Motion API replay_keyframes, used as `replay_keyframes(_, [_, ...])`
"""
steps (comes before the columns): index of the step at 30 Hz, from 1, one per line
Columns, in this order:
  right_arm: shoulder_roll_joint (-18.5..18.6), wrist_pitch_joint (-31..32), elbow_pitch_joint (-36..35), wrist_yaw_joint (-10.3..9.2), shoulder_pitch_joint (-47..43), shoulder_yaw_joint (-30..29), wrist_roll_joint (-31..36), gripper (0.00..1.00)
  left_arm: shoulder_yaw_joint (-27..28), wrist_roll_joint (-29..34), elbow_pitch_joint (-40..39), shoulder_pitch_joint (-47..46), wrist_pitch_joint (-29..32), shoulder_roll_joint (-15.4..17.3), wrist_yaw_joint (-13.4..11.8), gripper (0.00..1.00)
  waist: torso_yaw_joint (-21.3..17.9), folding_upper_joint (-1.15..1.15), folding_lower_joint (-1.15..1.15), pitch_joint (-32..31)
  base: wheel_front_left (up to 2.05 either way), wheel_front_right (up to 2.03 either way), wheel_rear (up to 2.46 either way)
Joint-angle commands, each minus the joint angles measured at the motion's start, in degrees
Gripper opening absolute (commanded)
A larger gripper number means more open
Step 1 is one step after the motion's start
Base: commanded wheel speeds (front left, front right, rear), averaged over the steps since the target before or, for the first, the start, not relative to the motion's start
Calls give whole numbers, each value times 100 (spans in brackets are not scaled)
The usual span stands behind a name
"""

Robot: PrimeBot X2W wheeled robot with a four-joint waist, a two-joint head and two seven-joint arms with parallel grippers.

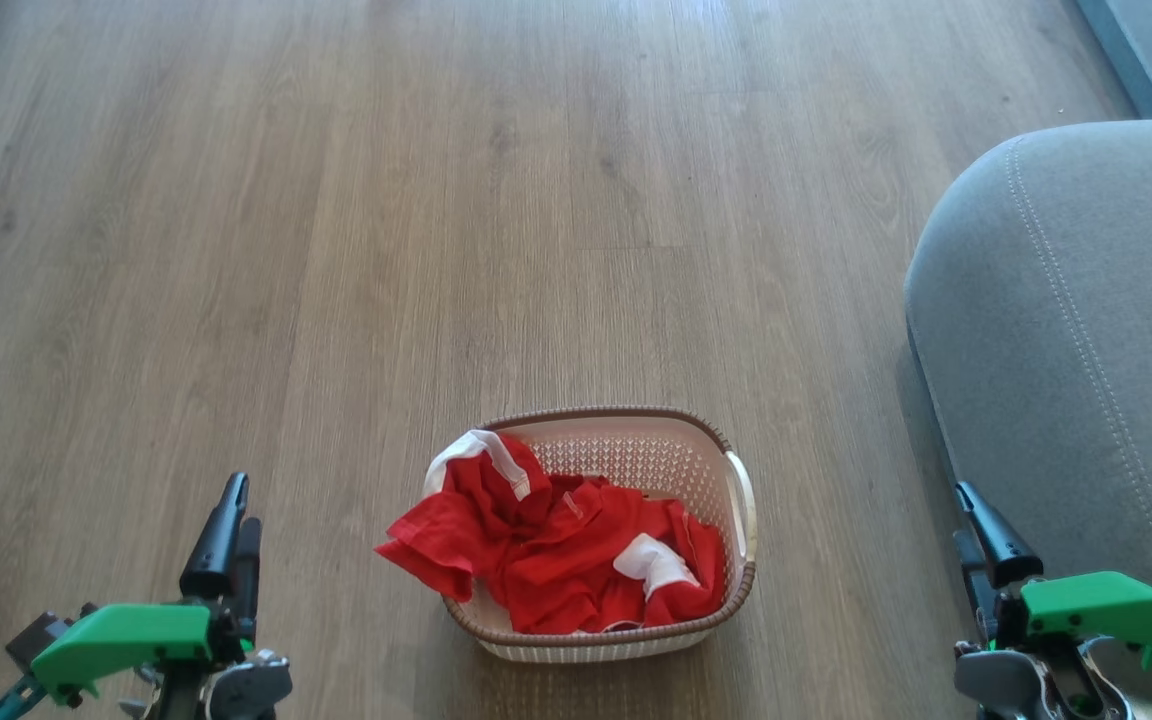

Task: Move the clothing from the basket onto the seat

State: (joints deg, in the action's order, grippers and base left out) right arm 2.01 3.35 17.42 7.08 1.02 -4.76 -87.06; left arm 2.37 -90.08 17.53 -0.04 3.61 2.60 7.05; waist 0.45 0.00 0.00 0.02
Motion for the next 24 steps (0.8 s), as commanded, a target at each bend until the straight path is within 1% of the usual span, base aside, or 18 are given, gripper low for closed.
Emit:
replay_keyframes(1, [86, -73, -228, 7, 196, 49, 164, 100, -2, 103, -209, -216, -68, 79, 8, 100, 4, 0, 0, -2, 0, 0, 0])
replay_keyframes(15, [146, -309, -370, 11, 239, 254, 1671, 100, 20, 1154, -204, -236, -316, 105, 10, 100, 38, 0, 0, -29, 0, 0, 0])
replay_keyframes(24, [319, -460, -437, 14, 309, 536, 2600, 100, 82, 2073, -283, -223, -469, 114, 14, 100, 45, 0, 0, -34, 0, 0, 0])
